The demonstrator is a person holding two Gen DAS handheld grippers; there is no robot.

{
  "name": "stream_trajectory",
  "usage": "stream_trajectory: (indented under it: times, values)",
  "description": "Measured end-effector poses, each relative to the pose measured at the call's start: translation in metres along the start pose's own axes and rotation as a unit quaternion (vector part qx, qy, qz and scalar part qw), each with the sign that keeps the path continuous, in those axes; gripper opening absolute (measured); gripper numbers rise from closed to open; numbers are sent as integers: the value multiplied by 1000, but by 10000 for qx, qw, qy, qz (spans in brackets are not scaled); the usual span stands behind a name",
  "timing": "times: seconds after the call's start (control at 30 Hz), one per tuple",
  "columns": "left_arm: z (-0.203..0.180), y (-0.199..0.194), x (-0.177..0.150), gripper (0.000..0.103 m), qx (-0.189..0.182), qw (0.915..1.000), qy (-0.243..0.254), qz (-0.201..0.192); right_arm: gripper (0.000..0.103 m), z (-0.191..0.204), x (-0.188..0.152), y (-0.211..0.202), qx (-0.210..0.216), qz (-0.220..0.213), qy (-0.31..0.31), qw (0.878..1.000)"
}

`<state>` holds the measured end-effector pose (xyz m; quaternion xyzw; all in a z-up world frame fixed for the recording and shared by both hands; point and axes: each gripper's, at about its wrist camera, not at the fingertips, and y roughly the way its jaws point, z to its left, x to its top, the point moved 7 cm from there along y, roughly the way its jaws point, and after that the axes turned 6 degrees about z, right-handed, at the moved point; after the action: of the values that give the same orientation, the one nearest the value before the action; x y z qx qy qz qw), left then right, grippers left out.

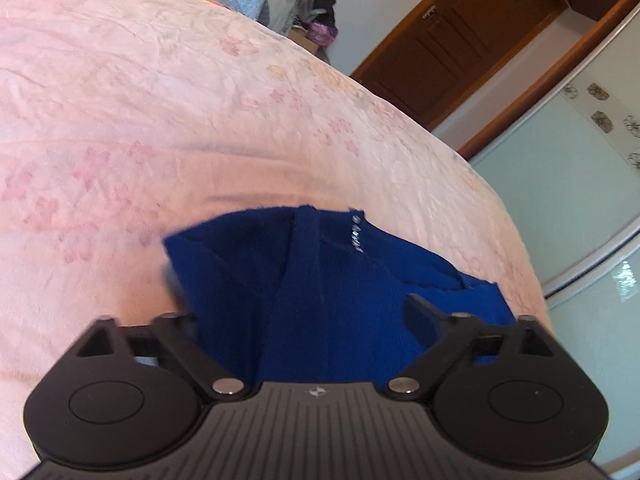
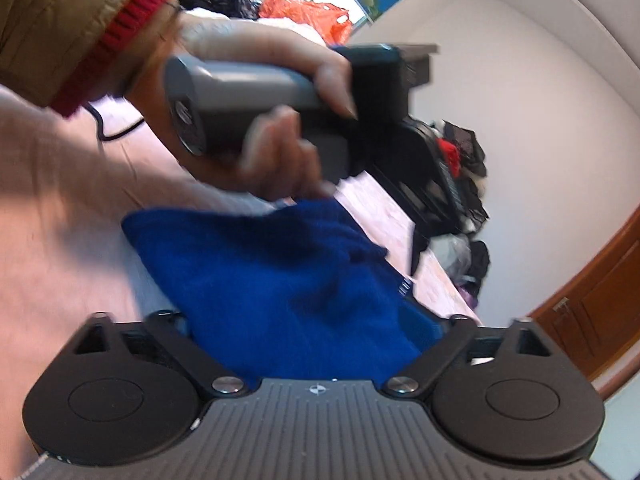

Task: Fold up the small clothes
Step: 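Grasp the edge of the folded blue sweater with both grippers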

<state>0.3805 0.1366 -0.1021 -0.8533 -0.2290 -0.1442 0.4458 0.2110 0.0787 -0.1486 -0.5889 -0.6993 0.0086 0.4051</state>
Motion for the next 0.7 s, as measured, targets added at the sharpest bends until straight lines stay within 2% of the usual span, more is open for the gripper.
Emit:
stream_trajectory:
  times: [0.03,0.07,0.13,0.2,0.23,0.27,0.4,0.5,0.6,0.7]
  values:
    - [2,1,1,52,191,9998,27,1,62,5,2,-1,91,-33,-45,9999]
    - [4,0,3,45,336,9994,25,-10,56,9,3,-3,163,-53,-118,9998]
    - [9,0,4,22,463,9989,-66,23,34,16,2,-7,323,-82,-239,9992]
    - [12,0,4,16,454,9988,-183,27,23,18,1,-12,469,-111,-229,9986]
    - [11,-2,3,14,474,9987,-206,-20,13,16,0,-15,515,-133,-146,9985]
    - [9,-3,3,14,521,9984,-207,-63,10,13,0,-18,559,-177,-15,9983]
    - [-10,-14,1,13,822,9962,-30,-281,6,-17,-4,-38,696,-512,786,9932]
    - [-32,-28,4,12,937,9944,151,-463,6,-46,-13,-57,823,-696,1548,9821]
    - [-58,-40,9,12,951,9933,278,-597,6,-81,-33,-73,1039,-806,2394,9620]
    - [-83,-44,12,12,1028,9920,363,-642,6,-109,-58,-88,1318,-900,3208,9336]
